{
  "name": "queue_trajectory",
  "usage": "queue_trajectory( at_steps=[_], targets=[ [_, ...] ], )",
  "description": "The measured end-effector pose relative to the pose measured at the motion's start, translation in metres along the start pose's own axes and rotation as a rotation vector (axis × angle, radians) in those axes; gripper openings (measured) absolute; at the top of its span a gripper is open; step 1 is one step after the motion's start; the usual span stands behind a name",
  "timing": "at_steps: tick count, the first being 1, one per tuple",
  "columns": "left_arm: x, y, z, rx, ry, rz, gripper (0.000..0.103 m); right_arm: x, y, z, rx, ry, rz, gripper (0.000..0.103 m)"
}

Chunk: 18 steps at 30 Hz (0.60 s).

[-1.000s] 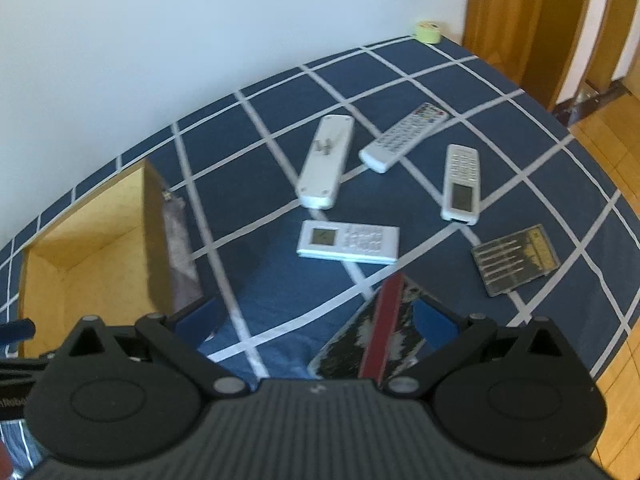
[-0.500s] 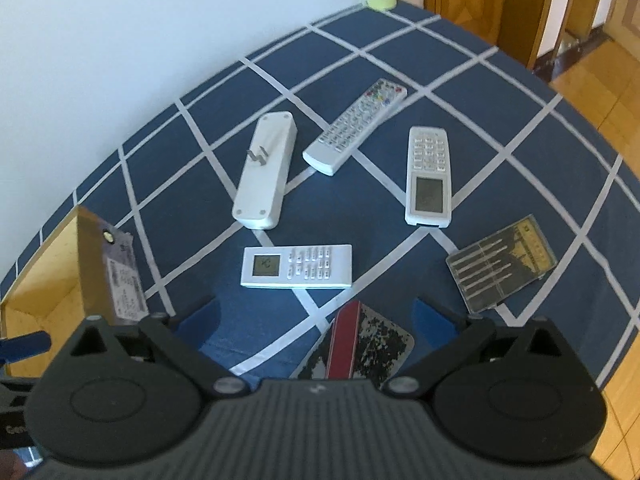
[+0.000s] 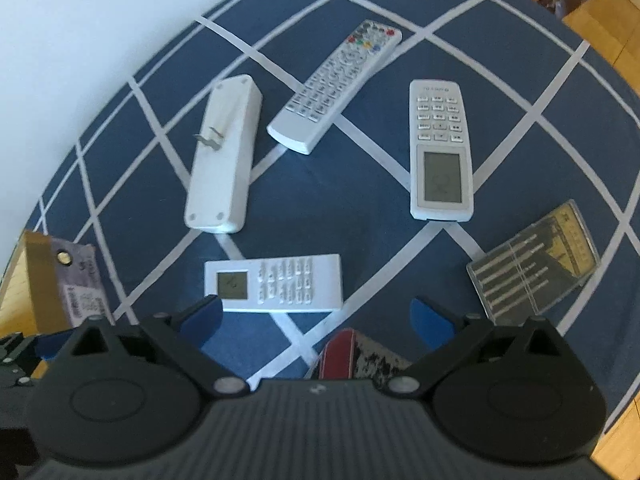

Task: Organize objects
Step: 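Move the right gripper toward the white remote with a display screen, then close the right gripper on the white display remote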

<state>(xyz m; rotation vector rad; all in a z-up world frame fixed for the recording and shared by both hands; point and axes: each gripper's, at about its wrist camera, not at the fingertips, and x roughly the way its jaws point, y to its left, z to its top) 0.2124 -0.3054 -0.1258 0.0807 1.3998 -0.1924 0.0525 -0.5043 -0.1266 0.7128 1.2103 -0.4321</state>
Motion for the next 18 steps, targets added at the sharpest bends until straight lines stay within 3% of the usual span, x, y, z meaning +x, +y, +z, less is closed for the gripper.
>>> queue_trajectory(
  at_steps=[18],
  targets=[
    [0.057, -0.005, 0.028, -0.018, 0.088, -0.096, 0.1, 0.059, 0.002, 0.026, -0.003, 0.132, 0.014, 0.089]
  ],
)
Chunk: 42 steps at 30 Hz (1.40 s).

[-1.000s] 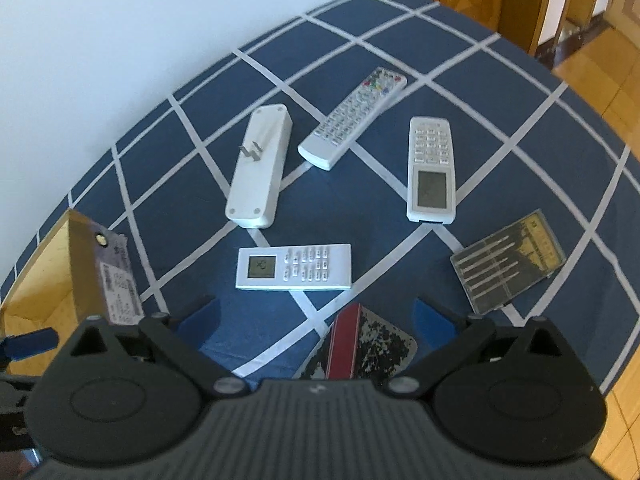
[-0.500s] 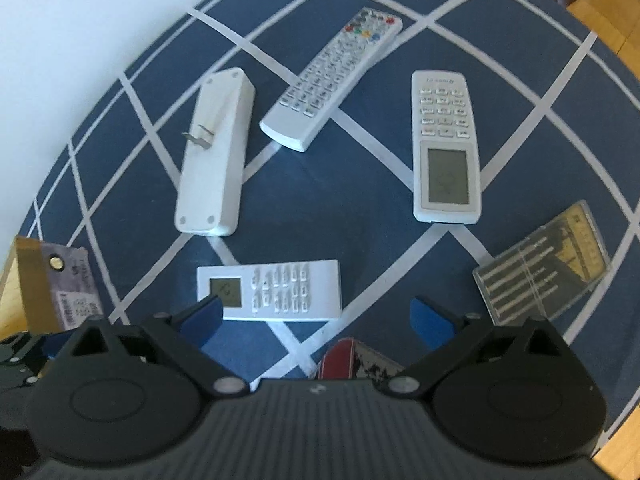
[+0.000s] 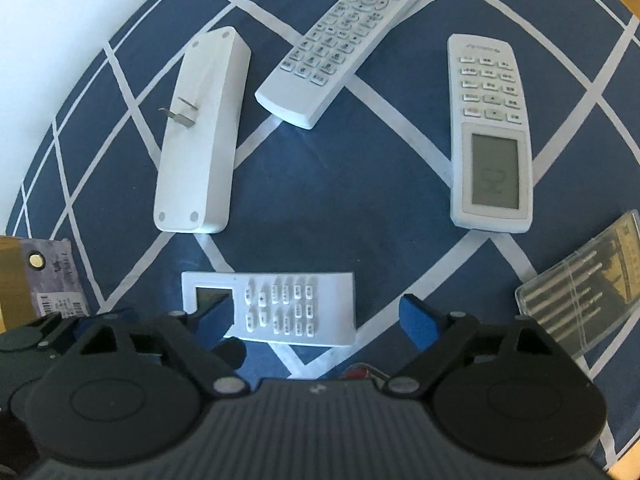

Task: Organize objects
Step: 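Close the right gripper on the white display remote, then carry the white display remote in the right gripper over the cardboard box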

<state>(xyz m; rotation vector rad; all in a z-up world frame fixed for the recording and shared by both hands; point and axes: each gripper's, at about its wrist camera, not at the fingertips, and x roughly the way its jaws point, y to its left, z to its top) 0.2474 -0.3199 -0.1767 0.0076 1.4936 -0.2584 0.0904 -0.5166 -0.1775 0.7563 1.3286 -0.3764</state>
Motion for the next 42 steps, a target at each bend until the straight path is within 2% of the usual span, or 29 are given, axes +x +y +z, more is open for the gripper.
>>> queue_trajectory(
  at_steps=[5, 11, 20, 22, 33, 42],
  targets=[
    [0.005, -0.001, 0.003, -0.001, 0.009, -0.015, 0.098, 0.007, 0.001, 0.003, -0.001, 0.02, 0.001, 0.087],
    [0.009, -0.003, 0.005, -0.012, 0.008, -0.038, 0.09, 0.012, 0.002, 0.005, -0.007, 0.033, 0.0, 0.079],
    [0.011, -0.005, 0.007, -0.026, 0.016, -0.069, 0.075, 0.012, 0.007, 0.005, -0.02, 0.033, 0.021, 0.063],
    [0.01, -0.005, 0.007, -0.03, 0.016, -0.083, 0.069, 0.012, 0.009, 0.005, -0.029, 0.033, 0.015, 0.062],
    [0.008, -0.008, 0.004, -0.045, 0.019, -0.059, 0.067, 0.017, 0.017, 0.005, -0.049, 0.025, 0.009, 0.061],
    [-0.026, -0.007, -0.01, -0.082, -0.036, -0.014, 0.067, -0.006, 0.024, -0.005, -0.098, -0.005, 0.051, 0.061]
  ],
)
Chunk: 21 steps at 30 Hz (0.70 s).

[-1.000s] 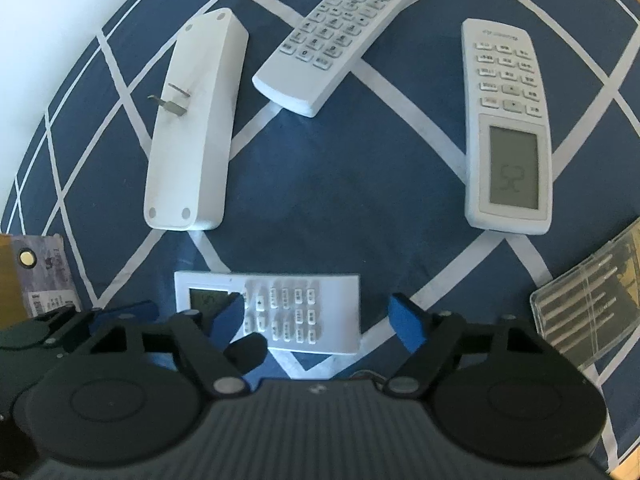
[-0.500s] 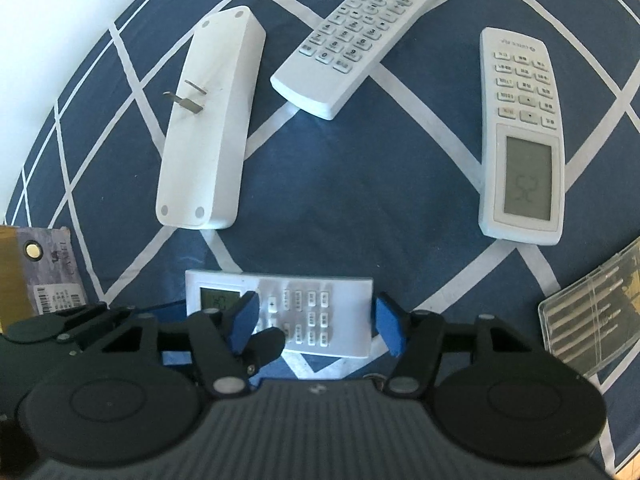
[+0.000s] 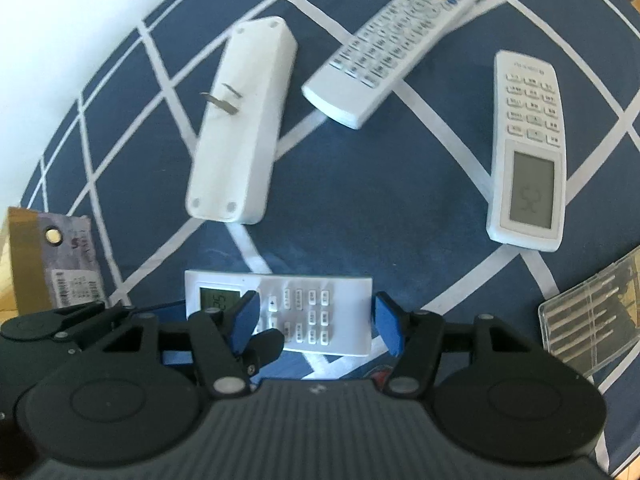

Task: Organize objects
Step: 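Carry the white display remote in the right gripper over the cardboard box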

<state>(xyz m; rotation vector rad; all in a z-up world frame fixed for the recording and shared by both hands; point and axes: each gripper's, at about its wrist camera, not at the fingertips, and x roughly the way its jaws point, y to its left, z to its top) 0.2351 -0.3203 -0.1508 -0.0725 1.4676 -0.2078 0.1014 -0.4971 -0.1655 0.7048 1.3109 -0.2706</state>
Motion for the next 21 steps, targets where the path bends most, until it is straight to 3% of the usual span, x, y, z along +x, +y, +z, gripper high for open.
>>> queue_trajectory(
  at_steps=[21],
  targets=[
    [-0.118, 0.015, -0.085, -0.164, -0.206, 0.111, 0.067, -0.095, 0.07, -0.068, -0.203, -0.129, 0.098, 0.061]
  ],
)
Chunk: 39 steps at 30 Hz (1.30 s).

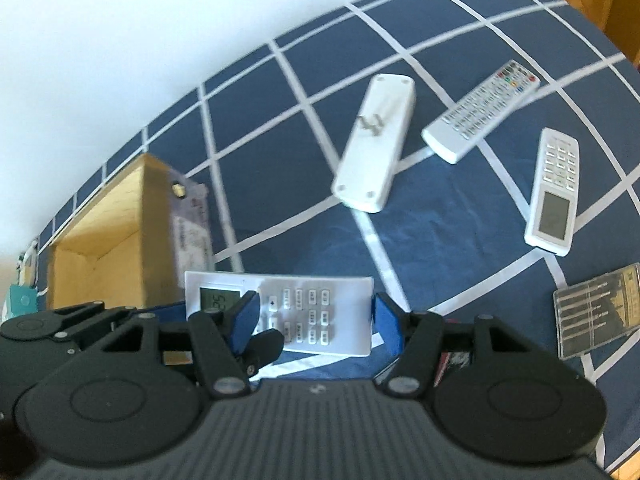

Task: Organize objects
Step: 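Carry the white display remote in the right gripper over the cardboard box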

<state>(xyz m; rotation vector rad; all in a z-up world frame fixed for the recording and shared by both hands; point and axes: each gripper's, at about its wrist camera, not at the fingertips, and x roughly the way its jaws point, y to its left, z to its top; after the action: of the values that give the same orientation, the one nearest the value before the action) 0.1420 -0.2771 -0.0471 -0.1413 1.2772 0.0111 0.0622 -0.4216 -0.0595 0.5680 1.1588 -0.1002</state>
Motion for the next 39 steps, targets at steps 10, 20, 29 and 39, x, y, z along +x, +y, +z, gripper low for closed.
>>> queue_trajectory(
  at_steps=[10, 20, 29, 39],
  targets=[
    [-0.038, 0.04, -0.038, -0.071, -0.056, 0.032, 0.067, -0.015, 0.057, -0.029, -0.082, -0.027, 0.026, 0.061],
    [-0.06, 0.096, -0.069, -0.162, -0.079, 0.062, 0.067, -0.004, 0.12, -0.05, -0.17, -0.016, 0.056, 0.061],
    [-0.072, 0.148, -0.087, -0.248, -0.098, 0.092, 0.067, 0.013, 0.177, -0.058, -0.252, 0.005, 0.084, 0.061],
    [-0.069, 0.204, -0.086, -0.337, -0.098, 0.11, 0.067, 0.044, 0.231, -0.05, -0.332, 0.041, 0.106, 0.061]
  ],
)
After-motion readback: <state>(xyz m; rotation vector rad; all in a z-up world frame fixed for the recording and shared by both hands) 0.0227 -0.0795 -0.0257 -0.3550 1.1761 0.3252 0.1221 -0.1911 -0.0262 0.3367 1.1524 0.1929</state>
